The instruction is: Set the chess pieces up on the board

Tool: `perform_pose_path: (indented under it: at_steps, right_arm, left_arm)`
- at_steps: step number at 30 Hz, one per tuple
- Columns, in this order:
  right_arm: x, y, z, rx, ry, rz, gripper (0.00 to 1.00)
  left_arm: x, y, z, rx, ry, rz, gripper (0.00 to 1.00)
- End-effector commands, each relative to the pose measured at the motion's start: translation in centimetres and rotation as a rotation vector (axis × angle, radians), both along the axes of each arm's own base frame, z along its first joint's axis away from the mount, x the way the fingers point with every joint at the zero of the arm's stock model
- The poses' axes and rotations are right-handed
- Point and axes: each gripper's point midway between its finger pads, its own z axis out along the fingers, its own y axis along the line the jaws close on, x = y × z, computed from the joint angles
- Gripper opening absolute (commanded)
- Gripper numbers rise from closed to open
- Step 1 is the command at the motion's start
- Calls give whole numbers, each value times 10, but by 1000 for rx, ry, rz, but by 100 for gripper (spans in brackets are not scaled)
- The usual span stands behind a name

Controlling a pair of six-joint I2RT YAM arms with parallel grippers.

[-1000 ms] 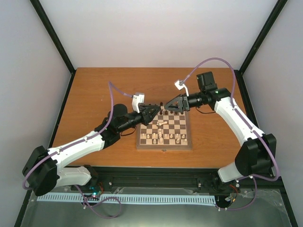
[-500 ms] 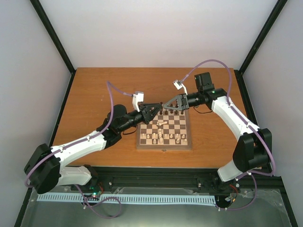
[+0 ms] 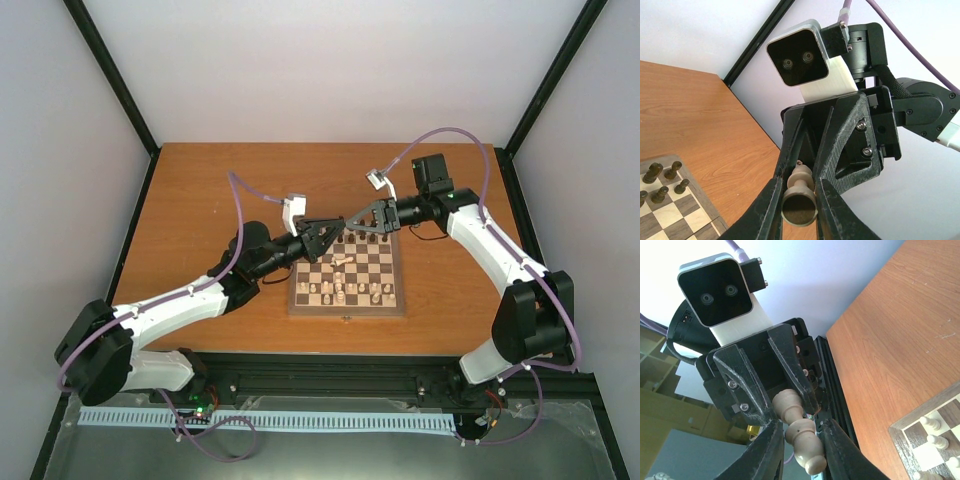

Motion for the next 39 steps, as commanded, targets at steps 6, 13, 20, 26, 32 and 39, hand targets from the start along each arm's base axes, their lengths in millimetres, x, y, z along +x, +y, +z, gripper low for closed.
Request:
perform_pose_path:
  at_steps: [6,13,20,26,32,39]
  right_arm:
    - [-3,-1,9,28,-41,16,15]
    - [2,-2,4,-26,-131,-6,10]
    - [17,-12,-26,-220,-261,-90,9]
    - [16,-19,-60,-383,-357,-88,9]
    - [-10,-2,-88,-601,-601,-10,9]
    - [-29,0,-130,-824,-749,99,9]
  left_arm:
    - [-1,-5,1,-6,-3,-11,18]
    - [2,9,-4,82,30,59,42]
    - [-2,58,-9,351,101,210,59]
    - [3,113,-37,685,281,265,65]
    - [4,152,-39,822,258,327,66]
    - [15,182,-73,849,292,412,65]
